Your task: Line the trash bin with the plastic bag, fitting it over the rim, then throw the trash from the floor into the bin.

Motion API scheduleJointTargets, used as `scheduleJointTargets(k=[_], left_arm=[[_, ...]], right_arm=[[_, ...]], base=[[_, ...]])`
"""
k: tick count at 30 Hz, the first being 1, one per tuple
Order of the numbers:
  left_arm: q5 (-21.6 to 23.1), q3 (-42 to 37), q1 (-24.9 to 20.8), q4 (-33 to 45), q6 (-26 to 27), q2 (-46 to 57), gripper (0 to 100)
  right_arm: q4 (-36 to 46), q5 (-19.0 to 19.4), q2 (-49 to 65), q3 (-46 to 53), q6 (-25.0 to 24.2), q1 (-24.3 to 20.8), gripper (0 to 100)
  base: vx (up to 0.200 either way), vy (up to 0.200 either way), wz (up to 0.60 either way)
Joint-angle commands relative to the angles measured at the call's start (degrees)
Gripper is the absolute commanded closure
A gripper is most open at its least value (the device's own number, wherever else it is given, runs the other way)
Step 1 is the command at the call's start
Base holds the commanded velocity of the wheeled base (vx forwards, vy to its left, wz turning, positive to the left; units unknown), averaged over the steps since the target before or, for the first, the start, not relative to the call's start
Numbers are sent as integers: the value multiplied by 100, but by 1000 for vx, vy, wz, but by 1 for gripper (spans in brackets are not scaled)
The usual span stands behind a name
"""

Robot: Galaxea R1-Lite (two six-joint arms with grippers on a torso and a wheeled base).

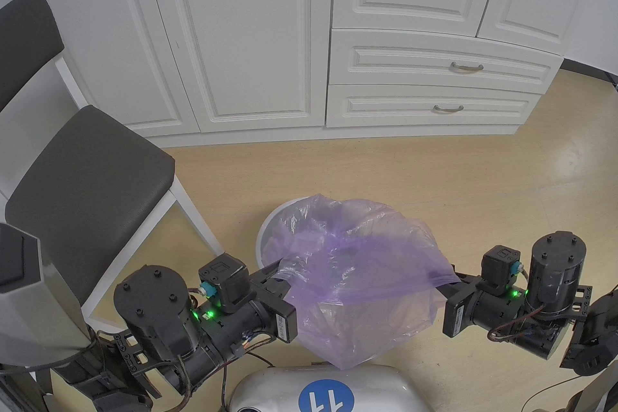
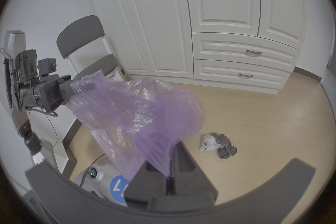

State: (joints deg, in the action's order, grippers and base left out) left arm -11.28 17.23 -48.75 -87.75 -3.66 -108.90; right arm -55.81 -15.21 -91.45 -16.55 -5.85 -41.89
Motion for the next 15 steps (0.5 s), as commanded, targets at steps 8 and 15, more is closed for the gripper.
scheduleJointTargets(k=[8, 15], left_arm=[[11, 431, 384, 3, -548, -158, 100], [3, 1020, 665, 3, -1208, -633, 100]], right_arm=[[395, 36, -716, -1052, -786, 49, 100], [1459, 686, -1147, -2185, -1419, 295, 100]], base=[[0, 0, 0], [0, 0, 0]])
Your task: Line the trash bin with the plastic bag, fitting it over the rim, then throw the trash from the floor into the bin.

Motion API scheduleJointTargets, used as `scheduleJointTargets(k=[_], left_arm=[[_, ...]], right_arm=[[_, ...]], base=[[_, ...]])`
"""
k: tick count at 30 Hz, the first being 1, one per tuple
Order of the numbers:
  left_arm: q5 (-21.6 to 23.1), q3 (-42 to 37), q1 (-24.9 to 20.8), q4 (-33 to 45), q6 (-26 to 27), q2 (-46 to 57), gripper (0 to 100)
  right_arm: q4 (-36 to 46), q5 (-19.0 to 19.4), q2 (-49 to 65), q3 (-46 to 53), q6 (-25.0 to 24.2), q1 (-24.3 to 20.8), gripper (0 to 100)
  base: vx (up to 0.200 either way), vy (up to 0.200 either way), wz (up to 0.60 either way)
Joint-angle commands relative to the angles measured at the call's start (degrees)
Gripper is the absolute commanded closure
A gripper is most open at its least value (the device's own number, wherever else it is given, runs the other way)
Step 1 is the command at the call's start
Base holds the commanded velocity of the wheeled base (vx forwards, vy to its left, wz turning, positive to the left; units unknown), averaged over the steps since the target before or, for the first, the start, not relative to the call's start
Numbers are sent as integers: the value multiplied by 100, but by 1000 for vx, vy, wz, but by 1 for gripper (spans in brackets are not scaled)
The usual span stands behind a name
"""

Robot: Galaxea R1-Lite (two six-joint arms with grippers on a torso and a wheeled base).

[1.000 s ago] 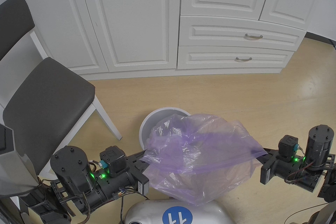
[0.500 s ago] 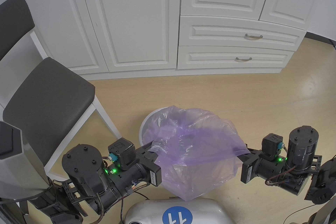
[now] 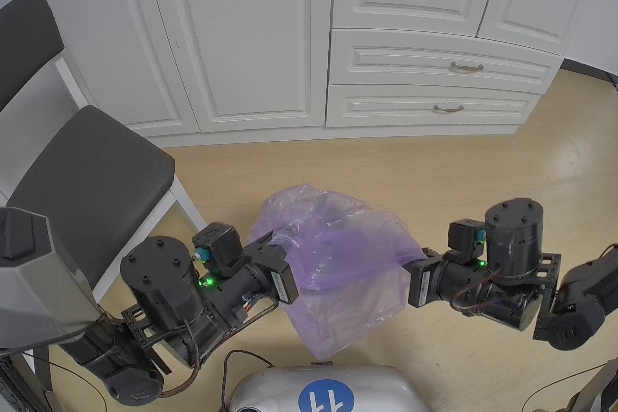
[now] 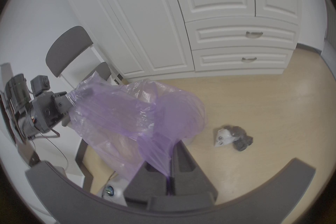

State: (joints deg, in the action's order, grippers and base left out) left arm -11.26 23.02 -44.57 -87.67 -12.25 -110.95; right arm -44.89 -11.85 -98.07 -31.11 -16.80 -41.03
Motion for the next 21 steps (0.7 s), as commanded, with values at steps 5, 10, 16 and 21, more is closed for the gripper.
scheduleJointTargets(k=[5, 10, 16, 21], left_arm=[[54, 722, 467, -4, -691, -920, 100], [81, 854, 660, -4, -708, -1430, 100], [230, 1302, 932, -4, -990, -2071, 100], [458, 1697, 1179, -4, -1535, -2326, 100]], right_arm=[[331, 640, -1074, -1178, -447, 377, 100], [279, 693, -1750, -1415, -728, 386, 100], [252, 772, -2445, -1749, -913, 588, 100], [-319, 825, -2884, -1855, -1238, 746, 100]], base=[[0, 0, 0], [0, 0, 0], [0, 0, 0], [0, 0, 0]])
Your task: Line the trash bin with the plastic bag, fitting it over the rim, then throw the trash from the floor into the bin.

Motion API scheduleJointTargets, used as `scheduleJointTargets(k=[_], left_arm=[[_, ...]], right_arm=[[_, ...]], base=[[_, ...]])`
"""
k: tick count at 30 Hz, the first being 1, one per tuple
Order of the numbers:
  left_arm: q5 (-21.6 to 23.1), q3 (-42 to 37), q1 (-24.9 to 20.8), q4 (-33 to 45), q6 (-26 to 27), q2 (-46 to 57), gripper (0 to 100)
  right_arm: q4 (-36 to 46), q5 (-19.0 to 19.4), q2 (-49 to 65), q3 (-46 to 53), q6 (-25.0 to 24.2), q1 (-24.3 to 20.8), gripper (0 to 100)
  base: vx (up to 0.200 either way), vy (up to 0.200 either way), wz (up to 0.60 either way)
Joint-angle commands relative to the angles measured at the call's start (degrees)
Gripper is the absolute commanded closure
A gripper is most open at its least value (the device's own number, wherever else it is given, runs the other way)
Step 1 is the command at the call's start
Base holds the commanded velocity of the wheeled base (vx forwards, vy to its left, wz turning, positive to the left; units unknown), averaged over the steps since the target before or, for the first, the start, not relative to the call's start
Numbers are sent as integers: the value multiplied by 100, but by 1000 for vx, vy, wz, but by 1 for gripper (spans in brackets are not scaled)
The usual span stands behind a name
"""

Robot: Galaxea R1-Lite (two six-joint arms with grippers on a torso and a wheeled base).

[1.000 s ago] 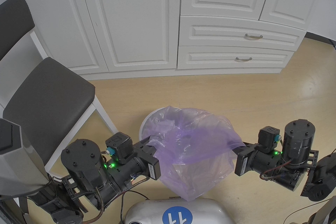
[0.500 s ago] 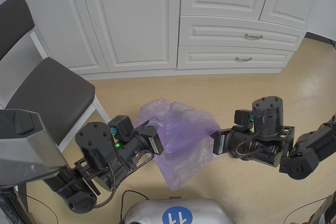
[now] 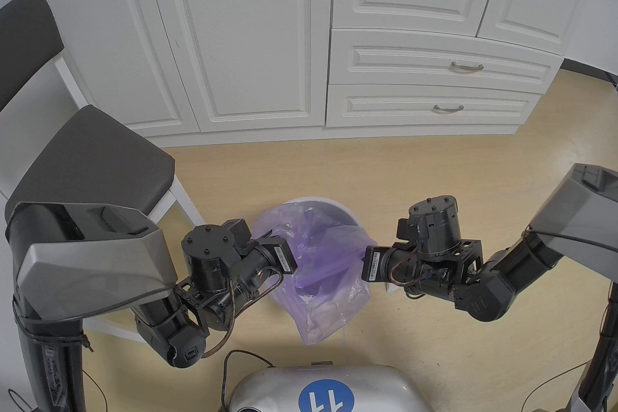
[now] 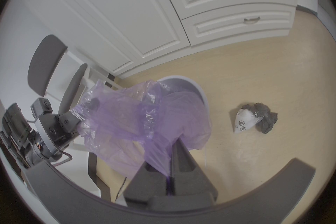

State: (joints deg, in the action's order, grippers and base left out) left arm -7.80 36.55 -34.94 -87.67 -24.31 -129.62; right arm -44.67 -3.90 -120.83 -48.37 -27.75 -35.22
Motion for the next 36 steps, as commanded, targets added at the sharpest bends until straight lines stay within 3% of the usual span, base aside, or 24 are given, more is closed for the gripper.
scheduleJointTargets(k=[1, 8, 9, 13, 26, 31, 36], left_arm=[[139, 388, 242, -4, -434, -459, 100], [367, 705, 382, -4, -601, -485, 100], [376, 1074, 444, 31, -610, -643, 100], [358, 1654, 532, 128, -716, -916, 100], [77, 1953, 840, 216, -1454, -924, 100], [-398, 2392, 743, 576, -1472, -1171, 100], [-468, 2462, 840, 585, -1489, -1162, 100]], right_arm=[[-446, 39, -634, -120, -143, 208, 100], [-640, 65, -687, -260, -258, 375, 100], [-798, 39, -810, -392, -539, 402, 100], [-1106, 30, -960, -489, -750, 525, 100], [-1519, -14, -1056, -577, -926, 709, 100], [-1615, -32, -1162, -665, -943, 797, 100], [-2028, -120, -1355, -674, -970, 815, 100]], base=[[0, 0, 0], [0, 0, 0], [0, 0, 0], [0, 0, 0], [0, 0, 0], [0, 0, 0], [0, 0, 0]])
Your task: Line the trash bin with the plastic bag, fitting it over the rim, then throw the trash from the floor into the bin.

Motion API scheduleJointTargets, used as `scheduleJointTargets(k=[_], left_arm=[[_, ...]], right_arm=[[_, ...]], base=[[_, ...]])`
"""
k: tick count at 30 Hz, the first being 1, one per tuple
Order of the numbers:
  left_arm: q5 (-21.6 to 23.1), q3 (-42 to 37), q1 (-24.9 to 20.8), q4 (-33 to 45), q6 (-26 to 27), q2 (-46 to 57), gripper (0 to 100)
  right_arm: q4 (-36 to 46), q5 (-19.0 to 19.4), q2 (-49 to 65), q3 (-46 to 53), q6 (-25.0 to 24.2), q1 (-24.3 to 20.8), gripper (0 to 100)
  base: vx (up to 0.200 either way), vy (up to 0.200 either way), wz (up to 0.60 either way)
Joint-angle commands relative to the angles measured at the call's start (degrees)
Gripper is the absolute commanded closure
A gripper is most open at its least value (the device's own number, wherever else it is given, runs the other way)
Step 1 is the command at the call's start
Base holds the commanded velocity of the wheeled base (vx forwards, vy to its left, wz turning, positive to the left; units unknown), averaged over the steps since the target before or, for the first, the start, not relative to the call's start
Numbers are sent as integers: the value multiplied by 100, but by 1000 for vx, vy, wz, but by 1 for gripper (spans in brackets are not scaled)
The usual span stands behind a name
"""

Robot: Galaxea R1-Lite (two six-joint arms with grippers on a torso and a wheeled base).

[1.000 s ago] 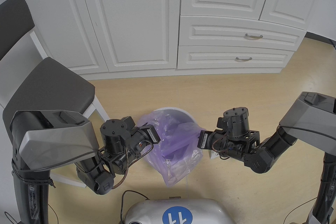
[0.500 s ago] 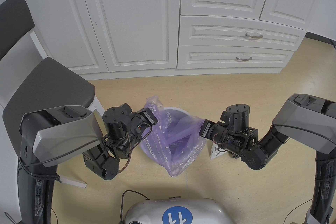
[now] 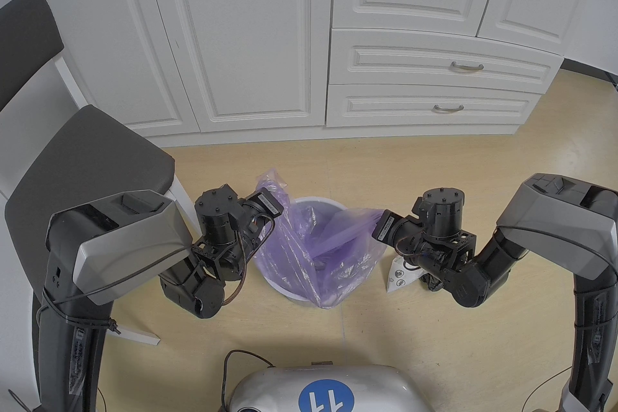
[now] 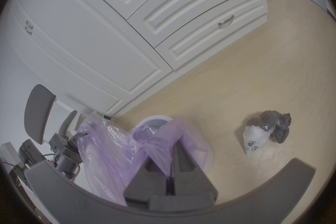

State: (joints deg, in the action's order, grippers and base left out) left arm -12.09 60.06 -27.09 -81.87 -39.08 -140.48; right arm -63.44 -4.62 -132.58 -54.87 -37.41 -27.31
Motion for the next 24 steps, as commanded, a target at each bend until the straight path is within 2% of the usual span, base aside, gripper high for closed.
scheduleJointTargets(k=[1, 12, 19, 24], left_arm=[[-56, 120, 72, 5, -12, -84, 100], [-162, 260, 195, -13, 59, -128, 100], [-144, 234, 301, -31, 208, -120, 100], [-65, -162, 318, -13, 832, 118, 100]], right_arm=[[-195, -57, -215, -33, -3, 24, 100], [-424, -329, -321, -147, 41, 50, 100], [-494, -338, -294, -112, 164, 129, 100], [-511, -338, -233, 20, 753, 182, 100]], base=[[0, 0, 0], [0, 0, 0], [0, 0, 0], [0, 0, 0]])
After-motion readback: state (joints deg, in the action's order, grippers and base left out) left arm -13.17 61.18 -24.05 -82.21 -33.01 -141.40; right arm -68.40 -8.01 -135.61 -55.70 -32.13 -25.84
